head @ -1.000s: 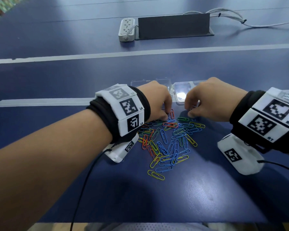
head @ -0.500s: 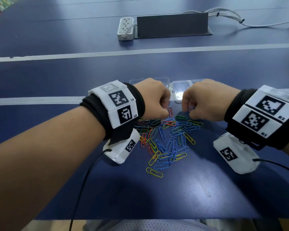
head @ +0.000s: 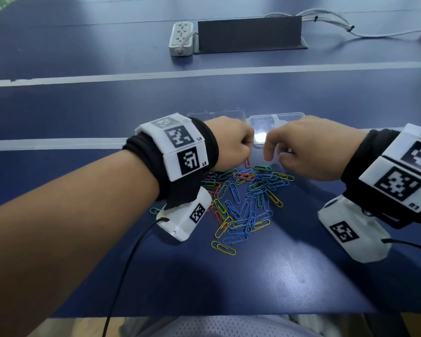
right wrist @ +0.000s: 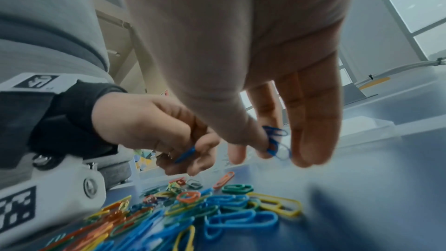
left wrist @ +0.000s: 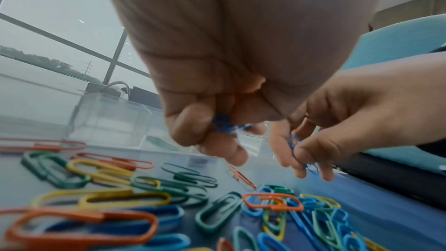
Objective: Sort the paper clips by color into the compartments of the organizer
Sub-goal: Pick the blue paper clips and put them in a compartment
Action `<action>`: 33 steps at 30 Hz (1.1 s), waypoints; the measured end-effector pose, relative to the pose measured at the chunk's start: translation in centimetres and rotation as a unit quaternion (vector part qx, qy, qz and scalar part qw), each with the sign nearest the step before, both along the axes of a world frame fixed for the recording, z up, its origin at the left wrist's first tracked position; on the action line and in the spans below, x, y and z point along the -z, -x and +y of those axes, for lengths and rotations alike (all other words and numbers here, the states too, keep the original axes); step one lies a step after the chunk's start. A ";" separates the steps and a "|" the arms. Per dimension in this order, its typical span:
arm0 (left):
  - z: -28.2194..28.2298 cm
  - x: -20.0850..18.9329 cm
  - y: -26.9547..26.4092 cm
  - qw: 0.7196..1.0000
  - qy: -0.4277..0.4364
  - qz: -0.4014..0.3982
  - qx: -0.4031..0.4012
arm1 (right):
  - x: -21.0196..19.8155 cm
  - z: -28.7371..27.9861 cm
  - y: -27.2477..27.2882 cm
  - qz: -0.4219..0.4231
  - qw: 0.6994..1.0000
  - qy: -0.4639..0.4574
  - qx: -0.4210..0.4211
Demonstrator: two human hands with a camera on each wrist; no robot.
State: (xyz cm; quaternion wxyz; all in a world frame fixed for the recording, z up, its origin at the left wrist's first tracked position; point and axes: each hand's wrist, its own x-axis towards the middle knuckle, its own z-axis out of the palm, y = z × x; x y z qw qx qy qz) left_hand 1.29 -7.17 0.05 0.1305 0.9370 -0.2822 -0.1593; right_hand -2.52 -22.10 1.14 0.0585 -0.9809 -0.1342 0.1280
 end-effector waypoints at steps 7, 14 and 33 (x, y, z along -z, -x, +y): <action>-0.8 0.3 0.3 0.999 -0.034 -0.016 -0.004 | 0.6 0.6 0.9 0.023 1.000 -0.018 -0.004; -1.1 0.2 0.6 0.994 -0.094 -0.042 0.025 | 1.1 0.5 0.5 0.016 1.000 -0.013 -0.002; -1.2 -0.3 0.6 0.995 -0.088 -0.034 0.024 | 0.7 -0.2 3.3 0.011 1.000 0.022 -0.019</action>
